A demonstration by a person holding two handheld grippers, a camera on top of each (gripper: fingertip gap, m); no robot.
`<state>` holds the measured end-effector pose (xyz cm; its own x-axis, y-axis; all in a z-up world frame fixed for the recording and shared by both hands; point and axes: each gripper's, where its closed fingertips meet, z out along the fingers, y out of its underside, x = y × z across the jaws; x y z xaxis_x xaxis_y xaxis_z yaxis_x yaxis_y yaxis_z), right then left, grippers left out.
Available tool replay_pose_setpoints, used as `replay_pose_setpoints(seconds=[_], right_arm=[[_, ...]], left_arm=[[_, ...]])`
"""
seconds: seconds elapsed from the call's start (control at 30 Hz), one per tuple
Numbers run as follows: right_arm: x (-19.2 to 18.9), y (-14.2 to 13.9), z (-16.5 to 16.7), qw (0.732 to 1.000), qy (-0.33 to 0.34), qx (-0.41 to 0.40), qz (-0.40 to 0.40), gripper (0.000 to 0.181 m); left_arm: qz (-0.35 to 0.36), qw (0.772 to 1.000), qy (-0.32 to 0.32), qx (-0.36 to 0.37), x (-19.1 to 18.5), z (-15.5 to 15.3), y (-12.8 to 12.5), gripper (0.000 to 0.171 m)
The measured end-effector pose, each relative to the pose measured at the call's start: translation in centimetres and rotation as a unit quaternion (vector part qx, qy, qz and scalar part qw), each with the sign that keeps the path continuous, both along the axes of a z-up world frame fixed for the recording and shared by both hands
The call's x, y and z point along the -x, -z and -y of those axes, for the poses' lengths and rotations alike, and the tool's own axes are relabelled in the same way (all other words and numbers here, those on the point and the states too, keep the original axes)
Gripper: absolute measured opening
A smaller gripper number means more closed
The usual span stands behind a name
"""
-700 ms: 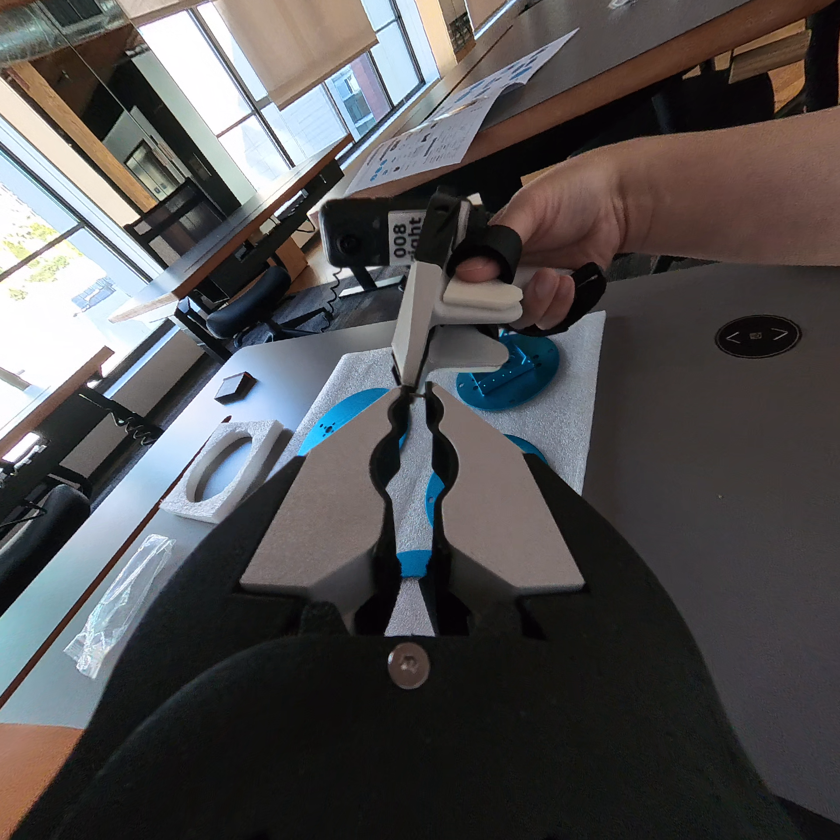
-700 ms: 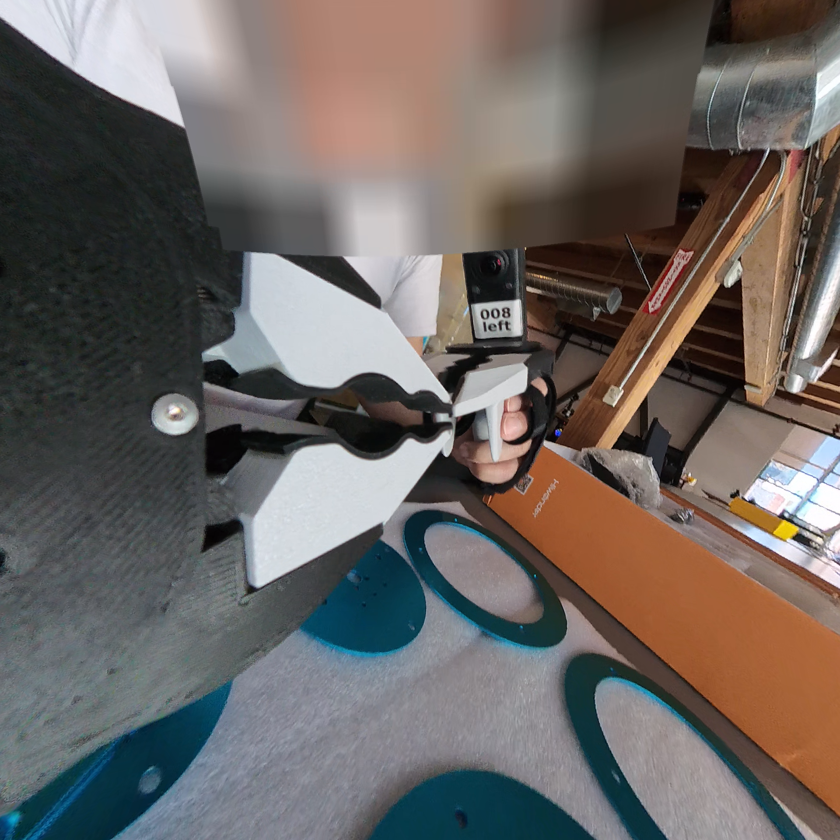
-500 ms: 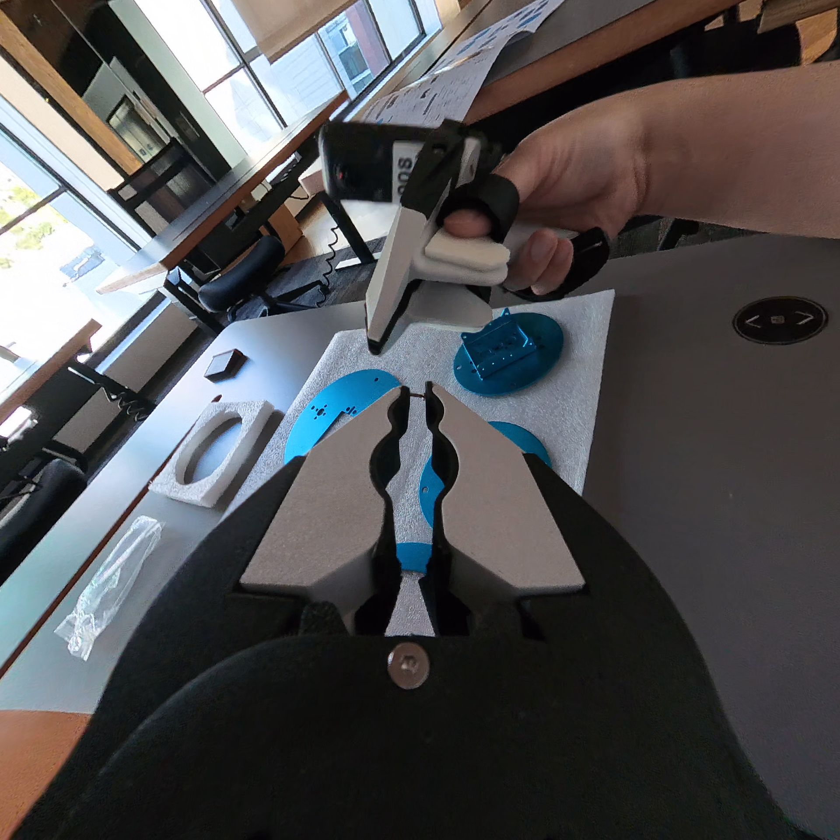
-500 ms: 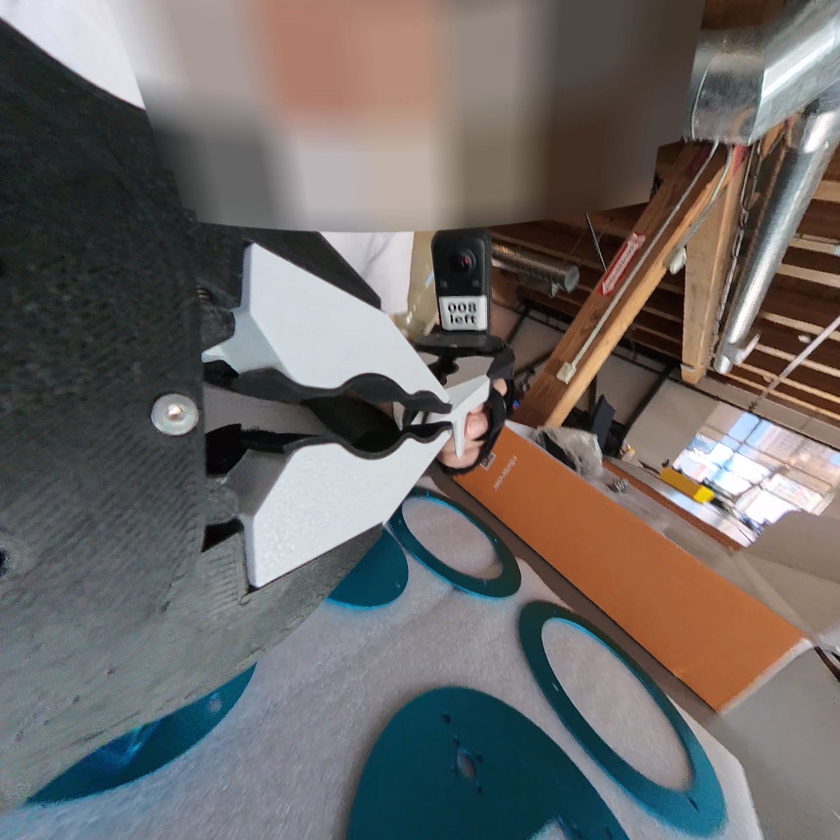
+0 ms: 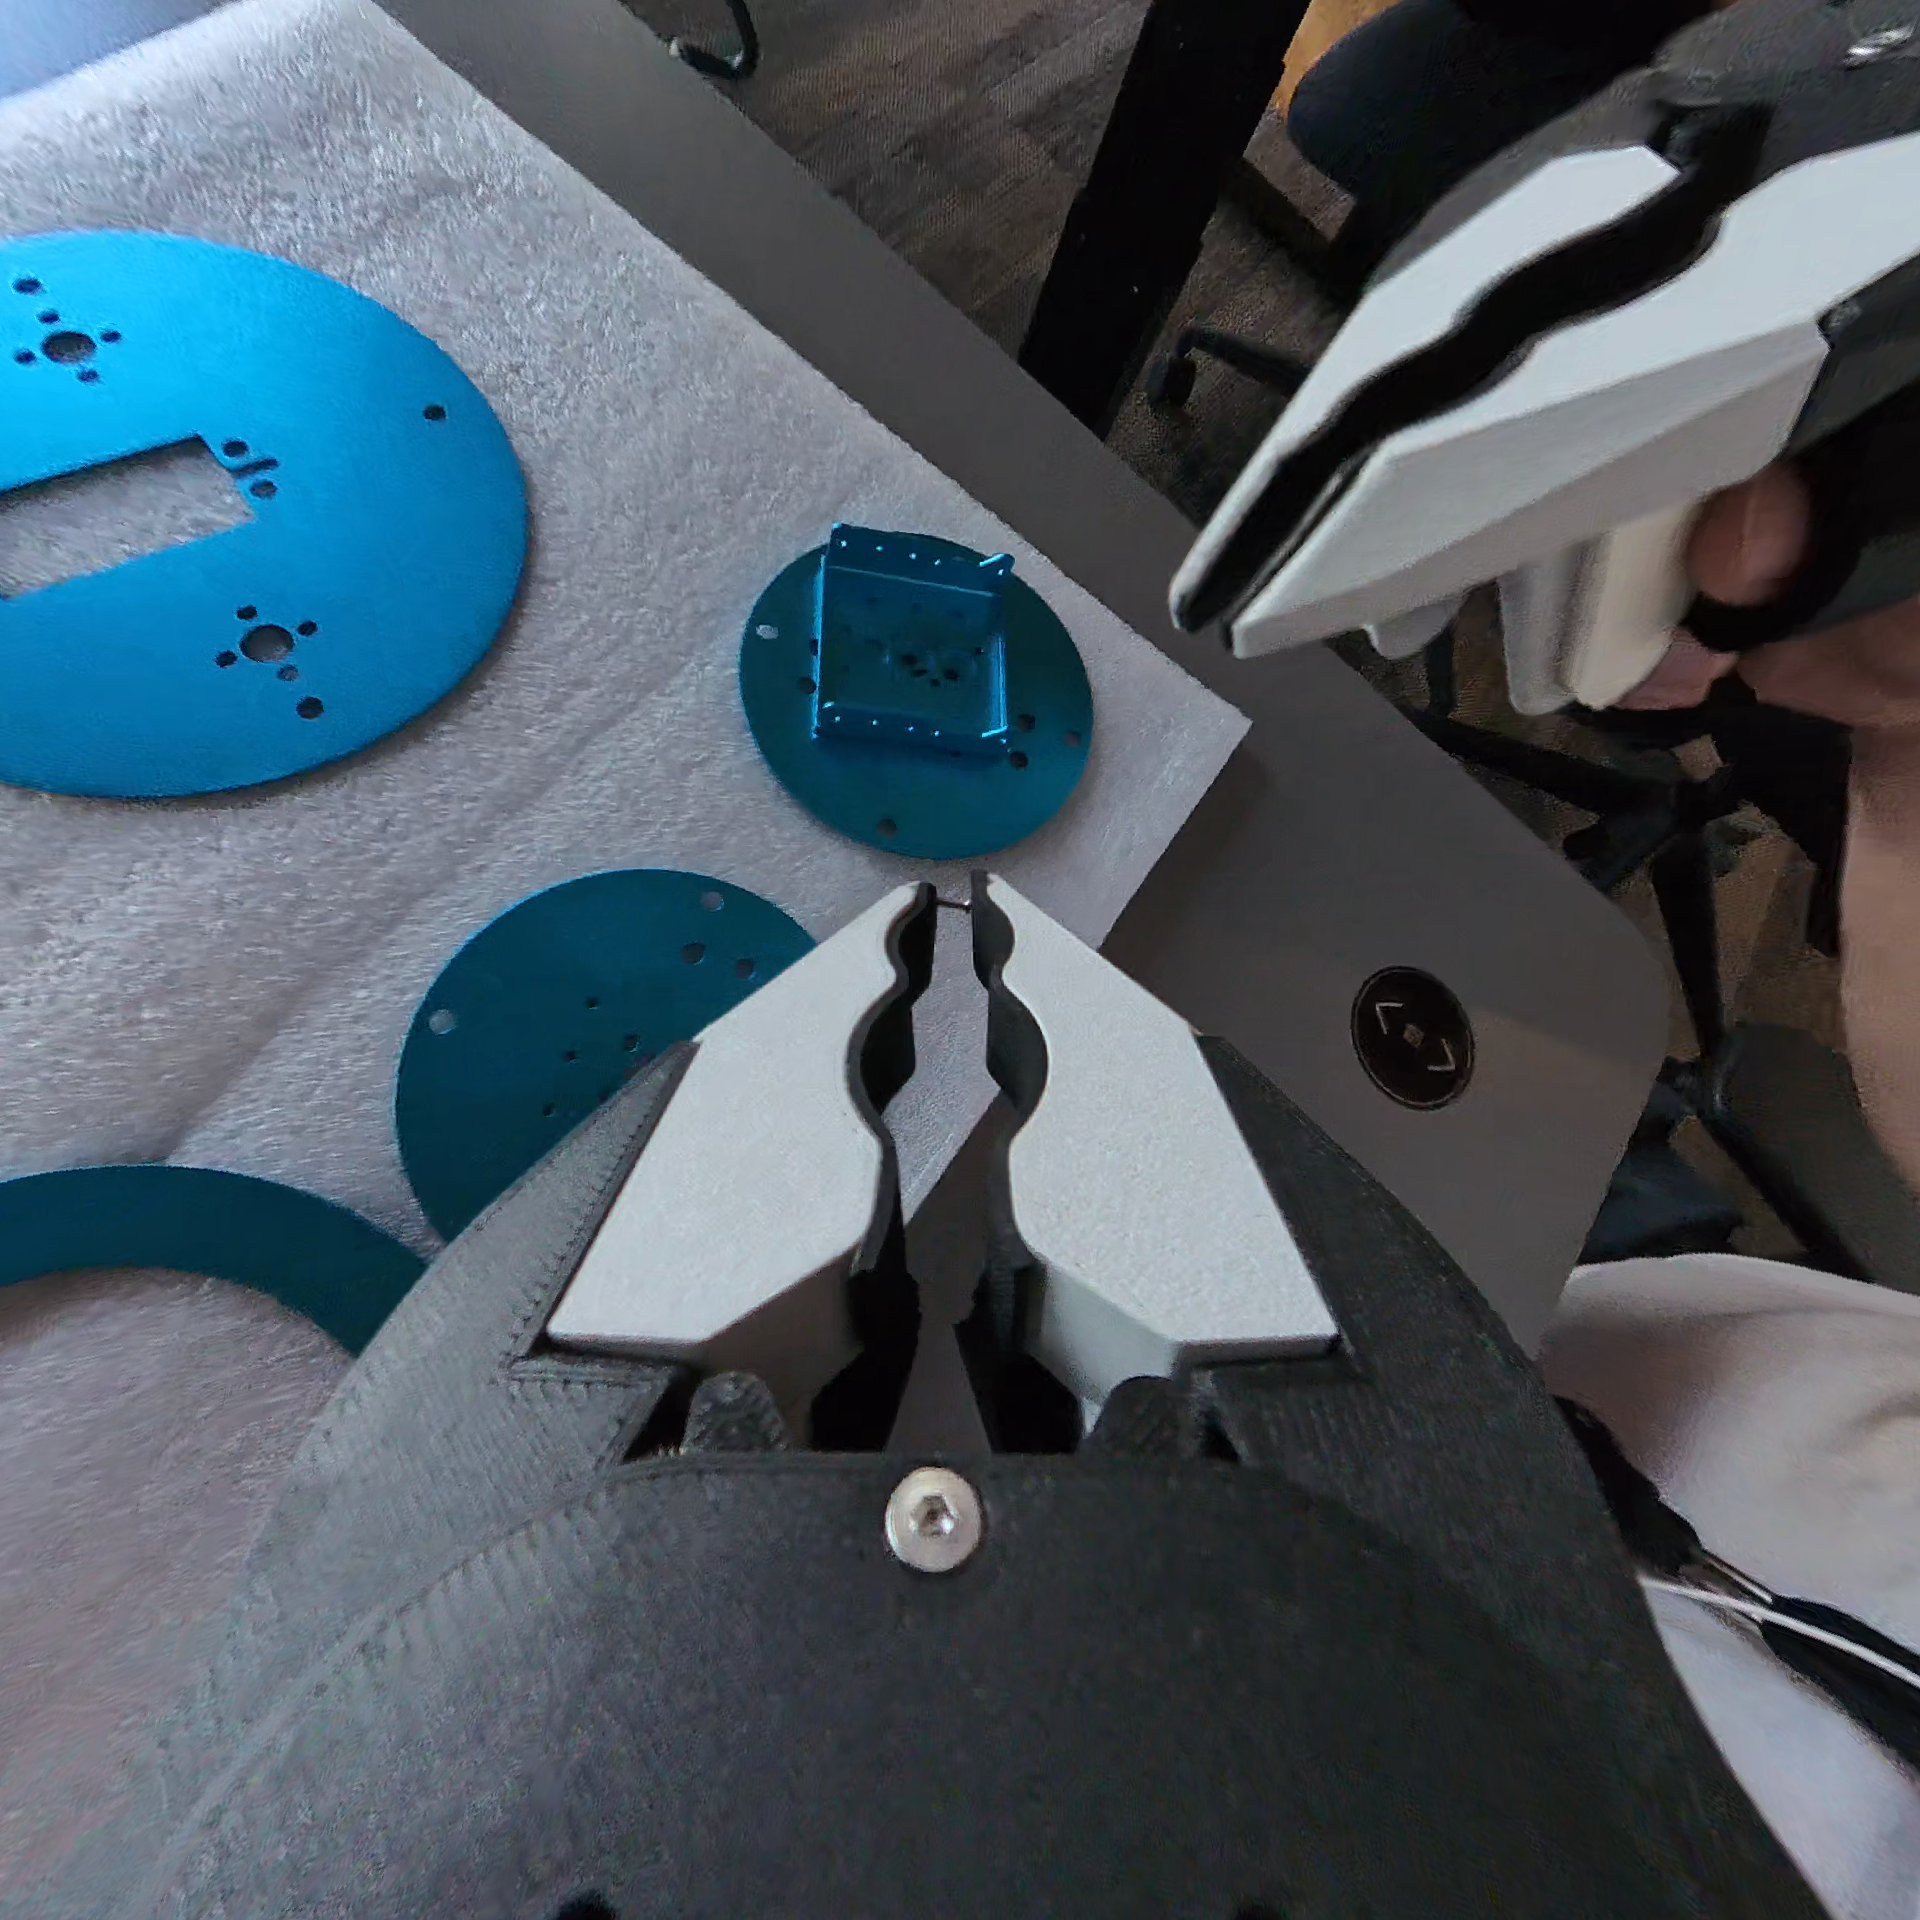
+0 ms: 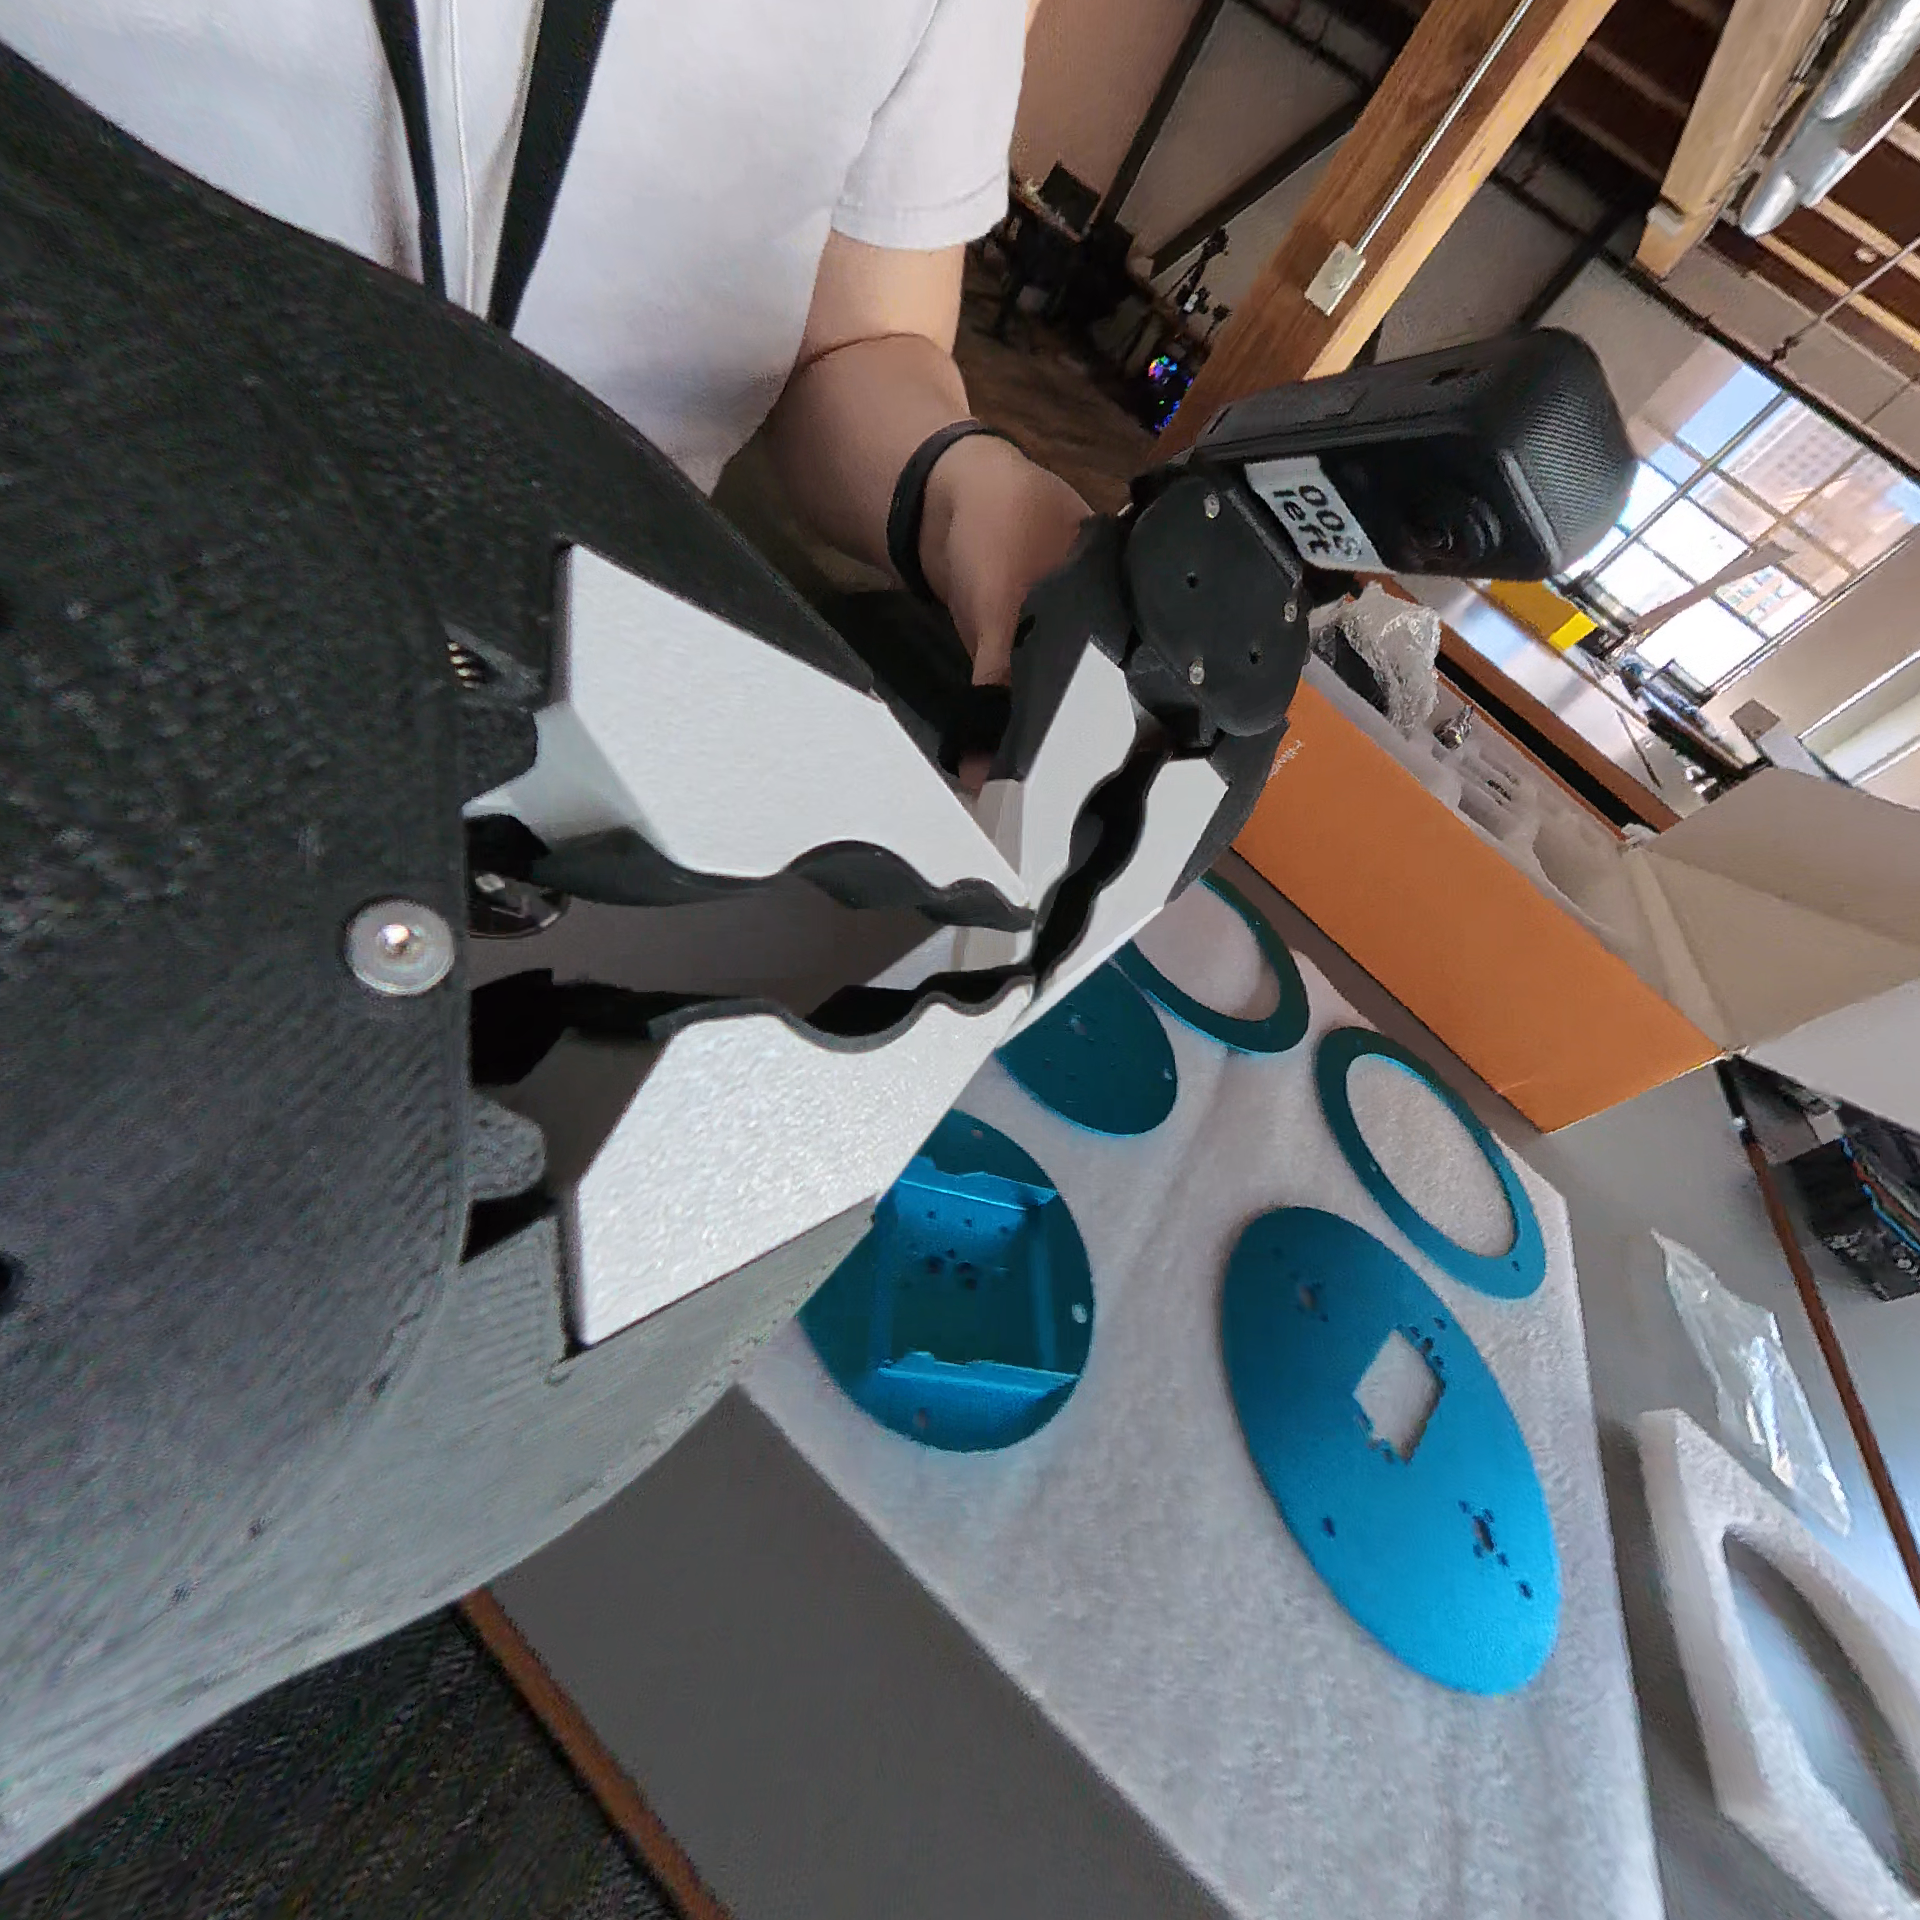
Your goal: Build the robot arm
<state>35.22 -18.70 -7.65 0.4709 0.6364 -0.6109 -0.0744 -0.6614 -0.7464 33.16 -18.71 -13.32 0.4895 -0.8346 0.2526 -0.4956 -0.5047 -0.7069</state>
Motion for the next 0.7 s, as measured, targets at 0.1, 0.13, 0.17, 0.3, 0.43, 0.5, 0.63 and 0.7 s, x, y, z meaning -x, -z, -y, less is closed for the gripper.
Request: replay_pose_setpoints(seconds=[0.1,0.13,0.17,0.3,0.43,0.5,0.63,0.7], right_arm=[[-0.6,1.5,0.9,1.000,0.004,0.010,0.029,0.006],[-0.7,1.9,1.1,0.999,0.002,0.010,0.037,0.006],[-0.7,2.2,1.3,0.999,-0.001,0.010,0.044,0.006],[-0.4,2.7,1.9,0.999,-0.015,0.006,0.051,0.007],[-0.4,3.4,1.9,0.997,-0.017,-0.012,0.077,0.007],[-0.4,3.7,2.0,0.996,-0.018,-0.020,0.084,0.007],[0.0,4.6,2.0,0.996,-0.014,-0.024,0.089,0.007],[0.0,5.7,2.3,0.994,-0.012,-0.021,0.111,0.007]], left_arm=[[-0.019,0.999,-0.024,0.015,-0.4,0.2,1.1,0.005],[-0.018,0.999,-0.030,0.022,-0.5,0.4,1.4,0.005],[-0.017,0.999,-0.036,0.026,-0.6,0.5,1.6,0.006],[-0.006,0.998,-0.050,0.025,-0.7,0.6,1.5,0.012],[0.012,0.999,-0.028,0.035,-0.3,1.3,0.4,0.037],[0.004,1.000,0.009,-0.002,0.7,1.4,-0.6,0.035],[-0.079,0.985,0.105,-0.114,2.9,0.2,-1.6,0.027],[-0.108,0.978,0.119,-0.133,3.4,-0.6,-1.6,0.024]])
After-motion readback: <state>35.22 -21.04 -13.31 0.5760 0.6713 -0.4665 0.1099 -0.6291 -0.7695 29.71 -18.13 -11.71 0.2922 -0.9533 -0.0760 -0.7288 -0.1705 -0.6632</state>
